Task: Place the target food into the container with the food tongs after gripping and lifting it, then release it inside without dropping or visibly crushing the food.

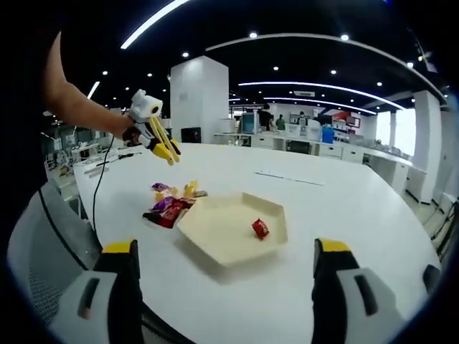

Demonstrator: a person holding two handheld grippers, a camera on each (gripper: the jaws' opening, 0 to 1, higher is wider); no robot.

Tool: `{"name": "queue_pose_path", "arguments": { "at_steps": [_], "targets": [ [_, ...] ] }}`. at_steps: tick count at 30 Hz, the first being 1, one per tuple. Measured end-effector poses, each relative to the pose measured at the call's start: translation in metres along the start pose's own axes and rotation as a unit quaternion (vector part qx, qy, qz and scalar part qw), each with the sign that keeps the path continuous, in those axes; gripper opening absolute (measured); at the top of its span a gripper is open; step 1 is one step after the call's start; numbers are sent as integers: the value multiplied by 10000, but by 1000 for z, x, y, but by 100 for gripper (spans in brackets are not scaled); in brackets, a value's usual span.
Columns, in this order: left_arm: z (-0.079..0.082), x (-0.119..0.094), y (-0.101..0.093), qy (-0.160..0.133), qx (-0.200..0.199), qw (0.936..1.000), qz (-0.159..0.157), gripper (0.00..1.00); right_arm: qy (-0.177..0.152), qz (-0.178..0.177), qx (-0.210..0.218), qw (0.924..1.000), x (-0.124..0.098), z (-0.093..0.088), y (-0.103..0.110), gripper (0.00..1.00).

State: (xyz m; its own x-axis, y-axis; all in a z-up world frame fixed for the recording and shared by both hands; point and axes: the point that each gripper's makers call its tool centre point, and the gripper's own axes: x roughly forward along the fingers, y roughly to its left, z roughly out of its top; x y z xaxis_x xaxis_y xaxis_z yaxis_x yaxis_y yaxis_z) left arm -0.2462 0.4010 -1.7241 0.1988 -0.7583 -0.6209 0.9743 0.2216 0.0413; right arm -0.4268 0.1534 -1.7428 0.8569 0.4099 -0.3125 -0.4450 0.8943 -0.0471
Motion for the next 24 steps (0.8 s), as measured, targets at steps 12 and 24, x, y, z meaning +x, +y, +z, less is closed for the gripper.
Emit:
{"name": "queue_pose_path", "arguments": {
  "at_steps": [12,24],
  "targets": [
    [-37,-32,16,-8,-92,9996,267,22,20,43,-27,10000,1,0,2,100],
    [-53,-47,21,-58,224,9995,229,22,58,4,-27,10000,2,-1,1,100]
  ]
}}
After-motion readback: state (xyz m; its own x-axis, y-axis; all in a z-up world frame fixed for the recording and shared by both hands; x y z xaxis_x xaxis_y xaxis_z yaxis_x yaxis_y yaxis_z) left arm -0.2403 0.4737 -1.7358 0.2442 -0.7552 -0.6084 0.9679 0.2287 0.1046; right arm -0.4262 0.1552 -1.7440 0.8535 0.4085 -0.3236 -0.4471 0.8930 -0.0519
